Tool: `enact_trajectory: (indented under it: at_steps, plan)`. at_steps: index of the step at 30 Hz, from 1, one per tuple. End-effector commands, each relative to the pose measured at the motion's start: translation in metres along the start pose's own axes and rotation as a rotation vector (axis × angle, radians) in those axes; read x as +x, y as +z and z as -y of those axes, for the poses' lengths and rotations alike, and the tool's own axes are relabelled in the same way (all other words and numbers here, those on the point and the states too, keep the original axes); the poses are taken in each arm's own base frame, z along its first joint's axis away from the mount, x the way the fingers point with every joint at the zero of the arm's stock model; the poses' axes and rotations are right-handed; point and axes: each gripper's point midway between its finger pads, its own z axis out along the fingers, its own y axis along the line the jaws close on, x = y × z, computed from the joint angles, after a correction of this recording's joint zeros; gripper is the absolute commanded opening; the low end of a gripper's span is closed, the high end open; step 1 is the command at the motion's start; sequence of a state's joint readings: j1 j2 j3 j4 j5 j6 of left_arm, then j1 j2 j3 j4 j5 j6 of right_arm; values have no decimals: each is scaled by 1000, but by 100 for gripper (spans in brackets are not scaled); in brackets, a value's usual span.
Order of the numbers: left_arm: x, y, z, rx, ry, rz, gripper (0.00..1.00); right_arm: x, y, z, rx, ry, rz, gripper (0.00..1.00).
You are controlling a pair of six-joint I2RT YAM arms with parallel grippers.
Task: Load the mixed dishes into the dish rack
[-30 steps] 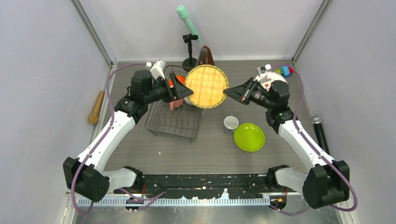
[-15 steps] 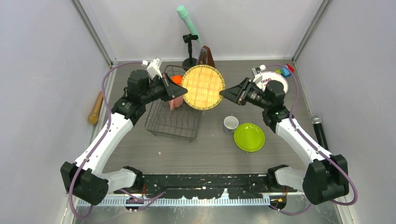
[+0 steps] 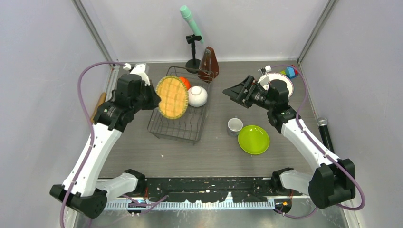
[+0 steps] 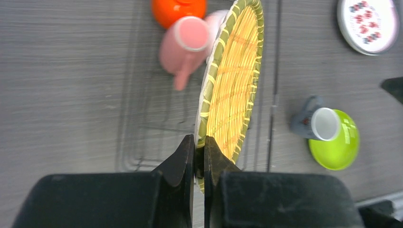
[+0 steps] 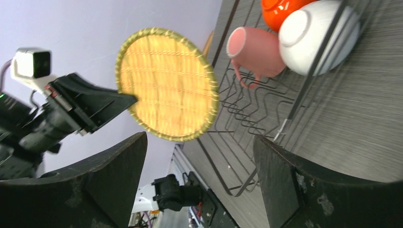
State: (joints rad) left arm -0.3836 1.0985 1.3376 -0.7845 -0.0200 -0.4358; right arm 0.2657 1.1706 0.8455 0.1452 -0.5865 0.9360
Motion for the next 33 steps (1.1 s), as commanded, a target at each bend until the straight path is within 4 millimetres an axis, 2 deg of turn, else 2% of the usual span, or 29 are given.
enact_trajectory:
  at_steps: [1,6,10,16,25,33]
  plan:
    - [-23,-48,-43,-229,67,101,0,-16,-5,-11,19,-73,62,88]
    - [-25,-63,-69,-372,111,110,0,-18,-3,-8,32,-70,69,88]
    - [-28,-61,-81,-439,130,127,0,-18,-4,-6,40,-68,71,88]
    - [-27,-33,-84,-462,152,106,0,-18,-7,-6,51,-79,75,88]
    - [5,20,-97,-486,199,20,0,-16,-15,-4,77,-102,81,88]
    - [16,38,-89,-421,202,-2,0,-14,-14,1,81,-97,74,88]
